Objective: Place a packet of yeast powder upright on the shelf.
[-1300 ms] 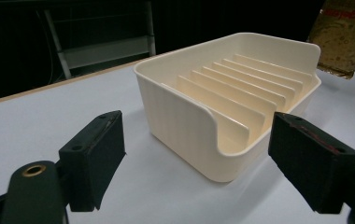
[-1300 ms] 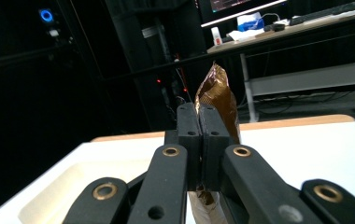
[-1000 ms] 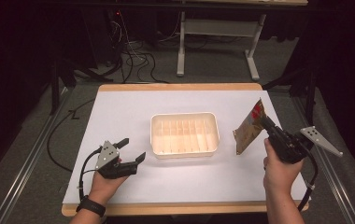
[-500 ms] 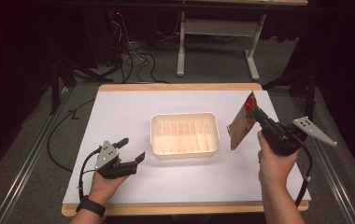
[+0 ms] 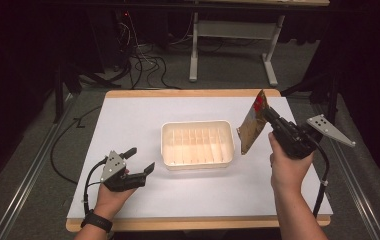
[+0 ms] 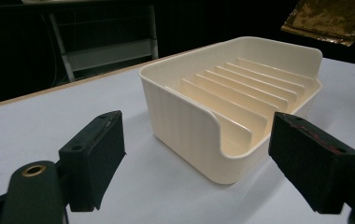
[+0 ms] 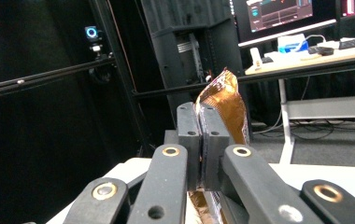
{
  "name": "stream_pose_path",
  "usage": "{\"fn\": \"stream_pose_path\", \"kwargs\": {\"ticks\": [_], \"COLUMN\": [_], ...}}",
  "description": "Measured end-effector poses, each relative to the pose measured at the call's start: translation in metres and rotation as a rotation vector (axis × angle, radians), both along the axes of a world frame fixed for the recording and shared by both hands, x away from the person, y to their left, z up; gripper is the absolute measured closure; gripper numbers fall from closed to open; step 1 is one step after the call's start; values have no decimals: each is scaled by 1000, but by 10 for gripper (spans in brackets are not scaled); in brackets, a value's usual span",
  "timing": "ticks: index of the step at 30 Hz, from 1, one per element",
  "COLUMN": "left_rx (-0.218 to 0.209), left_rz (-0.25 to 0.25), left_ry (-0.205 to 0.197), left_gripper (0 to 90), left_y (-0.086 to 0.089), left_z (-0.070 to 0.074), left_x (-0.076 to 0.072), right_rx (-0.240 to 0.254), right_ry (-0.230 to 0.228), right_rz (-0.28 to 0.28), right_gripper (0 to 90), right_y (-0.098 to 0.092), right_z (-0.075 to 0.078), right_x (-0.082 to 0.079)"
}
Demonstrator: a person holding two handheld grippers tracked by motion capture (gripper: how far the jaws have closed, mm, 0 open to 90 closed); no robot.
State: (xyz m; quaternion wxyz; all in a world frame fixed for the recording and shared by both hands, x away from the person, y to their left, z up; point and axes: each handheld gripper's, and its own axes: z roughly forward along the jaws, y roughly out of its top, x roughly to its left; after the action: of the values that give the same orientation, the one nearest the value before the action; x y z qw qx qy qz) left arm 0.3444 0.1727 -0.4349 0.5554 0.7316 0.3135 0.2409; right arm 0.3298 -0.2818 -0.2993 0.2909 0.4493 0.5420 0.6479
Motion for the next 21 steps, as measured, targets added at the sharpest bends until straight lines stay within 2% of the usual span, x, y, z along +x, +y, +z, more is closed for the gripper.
{"fn": "stream_pose_path", "kwargs": {"ticks": [9,21], "left_rx": [3,-3], "left_rz": [3,5], "left_ry": [2,-1], "left_gripper": [186,185], "left_y": [1,4], "left_z": [0,0], "left_x": [0,-1], "right_rx": [5,-7], "right_ry": [-13,3], "right_rz": [40,67], "right_gripper": [900,899], "right_y": [18,41], "right_z": [10,4], "right_x": [6,18]}}
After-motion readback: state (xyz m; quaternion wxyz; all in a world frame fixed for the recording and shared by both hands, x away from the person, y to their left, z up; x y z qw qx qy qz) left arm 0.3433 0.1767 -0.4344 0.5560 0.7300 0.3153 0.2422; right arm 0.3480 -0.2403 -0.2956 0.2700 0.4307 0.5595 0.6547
